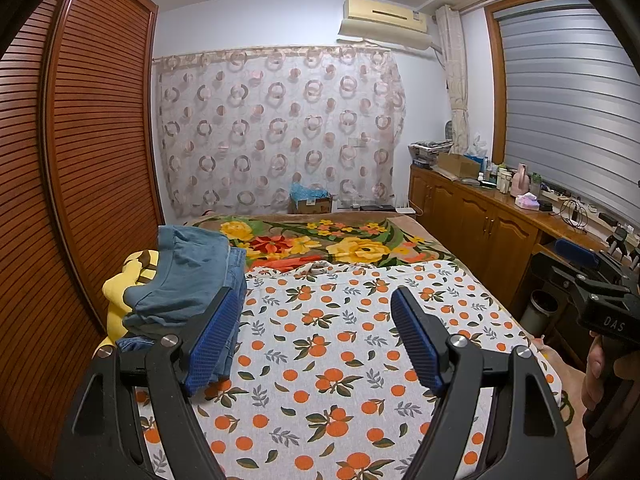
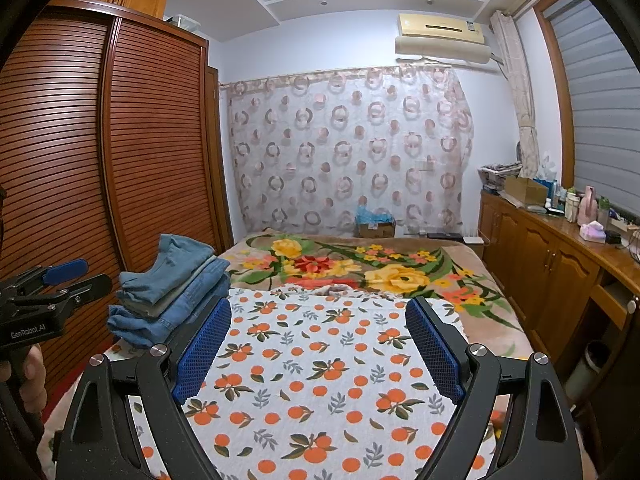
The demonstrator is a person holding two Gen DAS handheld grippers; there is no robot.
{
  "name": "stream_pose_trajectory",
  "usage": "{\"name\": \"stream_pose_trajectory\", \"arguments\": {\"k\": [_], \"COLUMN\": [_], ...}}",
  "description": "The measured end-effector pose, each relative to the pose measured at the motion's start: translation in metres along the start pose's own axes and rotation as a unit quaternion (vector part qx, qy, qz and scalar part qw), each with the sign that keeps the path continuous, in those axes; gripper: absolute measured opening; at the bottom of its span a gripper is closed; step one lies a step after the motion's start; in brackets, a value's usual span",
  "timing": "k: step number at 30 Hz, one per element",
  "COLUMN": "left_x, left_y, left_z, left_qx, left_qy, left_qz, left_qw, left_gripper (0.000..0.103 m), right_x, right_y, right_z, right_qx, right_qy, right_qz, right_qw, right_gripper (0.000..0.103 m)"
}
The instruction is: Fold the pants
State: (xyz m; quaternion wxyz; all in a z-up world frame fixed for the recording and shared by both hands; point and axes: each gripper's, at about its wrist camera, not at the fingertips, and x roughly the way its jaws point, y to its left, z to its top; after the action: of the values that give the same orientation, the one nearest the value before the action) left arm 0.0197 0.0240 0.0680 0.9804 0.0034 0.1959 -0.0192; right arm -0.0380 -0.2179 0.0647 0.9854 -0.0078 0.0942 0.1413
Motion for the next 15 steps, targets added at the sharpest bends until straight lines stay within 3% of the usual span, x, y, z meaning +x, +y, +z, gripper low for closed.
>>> {"name": "stream_pose_trajectory", "arguments": {"k": [15], "left_x": [-0.0002], "left_y": [0.0003], "left_z": [0.0002], "left_qx": [0.001], "left_qy": [0.000], "left_qz": [0.000], "left_qw": [1.0000], "left_gripper": [0.079], "right_x": [0.0013], "right_y": [0.0006], "right_z": [0.0001], "right_qx": [0.000], "right_qy": [-0.001], "right_qz": [0.001], "right_qw": [1.000], "right_gripper": [0.090]}}
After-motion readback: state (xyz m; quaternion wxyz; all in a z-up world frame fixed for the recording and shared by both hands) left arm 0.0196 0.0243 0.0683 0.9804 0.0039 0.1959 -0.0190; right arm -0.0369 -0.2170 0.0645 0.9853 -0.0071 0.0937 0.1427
